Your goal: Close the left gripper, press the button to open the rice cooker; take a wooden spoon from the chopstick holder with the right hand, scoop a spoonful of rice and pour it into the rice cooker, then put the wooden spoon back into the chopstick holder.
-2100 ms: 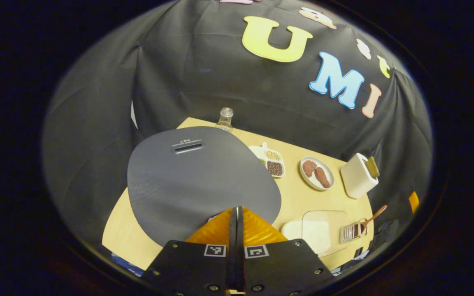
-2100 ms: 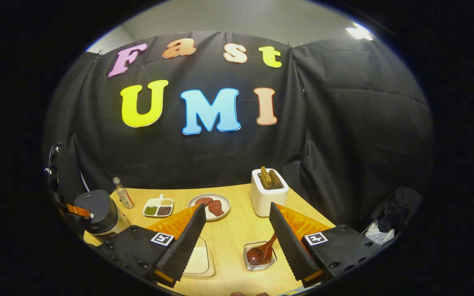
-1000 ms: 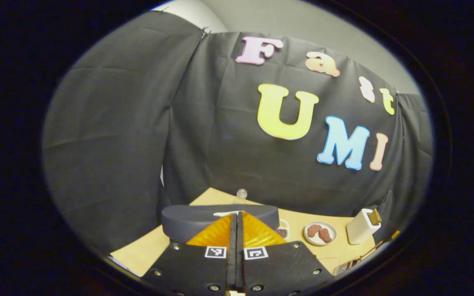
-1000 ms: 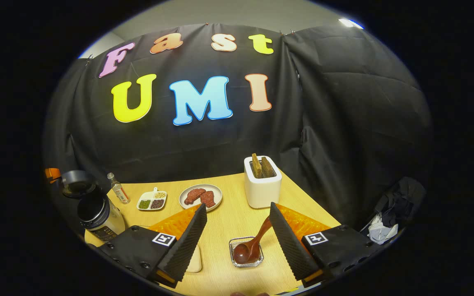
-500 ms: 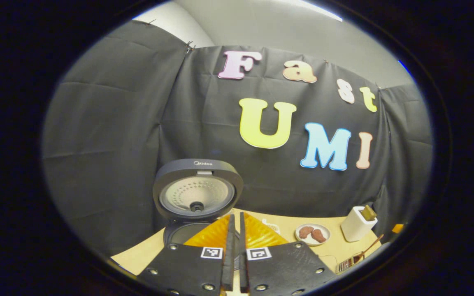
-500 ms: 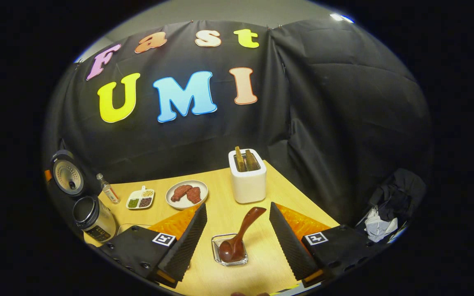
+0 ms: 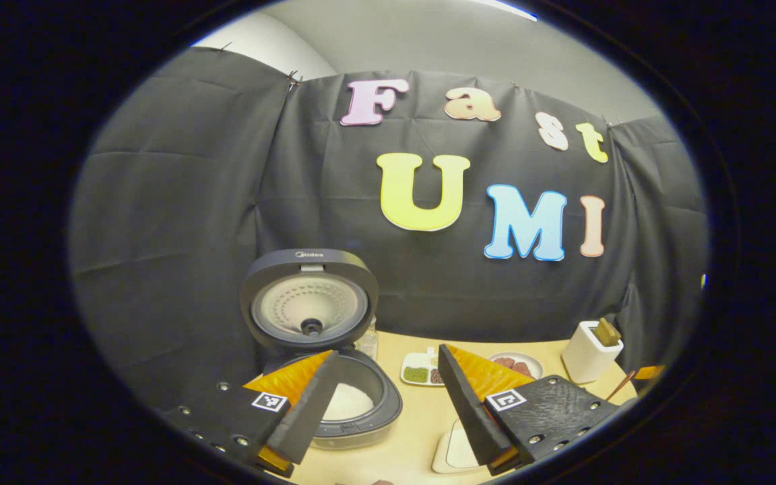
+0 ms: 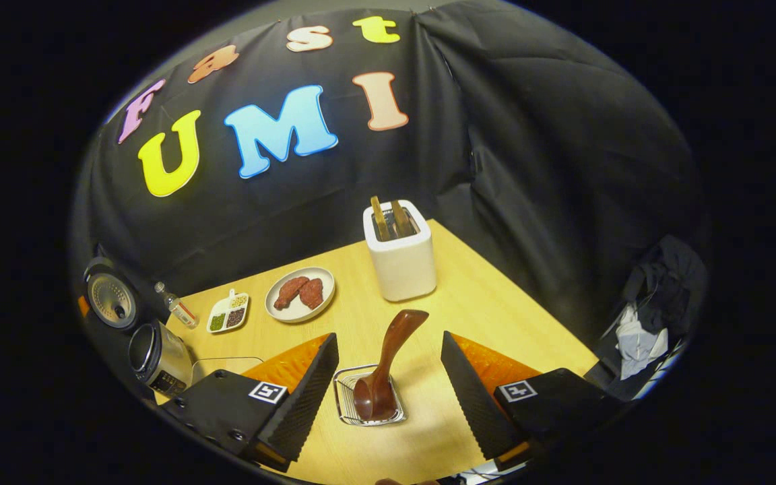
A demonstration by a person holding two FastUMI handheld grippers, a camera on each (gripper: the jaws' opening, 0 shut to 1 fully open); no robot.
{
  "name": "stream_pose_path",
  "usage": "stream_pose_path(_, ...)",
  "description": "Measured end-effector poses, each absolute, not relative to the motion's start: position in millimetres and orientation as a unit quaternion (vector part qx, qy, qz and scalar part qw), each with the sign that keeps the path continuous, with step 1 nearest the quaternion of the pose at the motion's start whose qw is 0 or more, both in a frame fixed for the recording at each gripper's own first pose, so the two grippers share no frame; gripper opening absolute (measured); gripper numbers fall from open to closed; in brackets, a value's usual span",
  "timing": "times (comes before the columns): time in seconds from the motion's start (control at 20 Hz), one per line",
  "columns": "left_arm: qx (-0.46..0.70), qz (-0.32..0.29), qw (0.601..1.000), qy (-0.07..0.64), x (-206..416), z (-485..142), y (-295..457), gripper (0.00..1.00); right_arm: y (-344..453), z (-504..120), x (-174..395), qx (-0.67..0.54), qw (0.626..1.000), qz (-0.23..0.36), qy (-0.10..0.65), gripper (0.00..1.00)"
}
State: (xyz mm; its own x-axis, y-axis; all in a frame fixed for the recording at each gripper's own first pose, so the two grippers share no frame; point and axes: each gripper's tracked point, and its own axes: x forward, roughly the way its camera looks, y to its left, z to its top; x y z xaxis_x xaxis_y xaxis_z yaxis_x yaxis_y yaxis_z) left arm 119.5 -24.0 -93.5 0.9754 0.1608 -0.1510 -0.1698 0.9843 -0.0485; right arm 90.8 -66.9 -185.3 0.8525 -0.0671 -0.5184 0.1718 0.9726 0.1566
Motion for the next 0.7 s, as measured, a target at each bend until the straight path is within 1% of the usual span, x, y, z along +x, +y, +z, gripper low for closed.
stream_pose_path(0.15,-0.017,0.102,0.99,0.093,108.2,-104.3,-30.1,0.9,-64.0,-203.3,107.0,0.125,0.947,-0.05,0.293,0.98)
stream_pose_path(0.3,-0.019,0.114,0.988,0.102,95.9,-107.9,-43.9,0.9,-66.1,-221.6,120.9,0.126,0.942,-0.038,0.309,0.98)
stream_pose_path(0.55,-0.009,0.146,0.982,0.118,60.1,-122.6,-56.1,0.9,-70.9,-257.9,148.5,0.139,0.928,-0.021,0.344,0.98)
stream_pose_path(0.6,-0.008,0.151,0.981,0.123,53.5,-126.9,-59.5,0.9,-70.3,-265.0,153.6,0.143,0.926,-0.018,0.348,0.93)
stream_pose_path(0.65,-0.008,0.158,0.979,0.128,46.9,-131.5,-62.4,0.9,-69.0,-268.2,155.1,0.148,0.924,-0.014,0.353,0.92)
stream_pose_path(0.7,-0.011,0.163,0.978,0.131,40.7,-134.4,-63.1,0.9,-65.7,-273.7,158.2,0.155,0.921,-0.008,0.358,0.95)
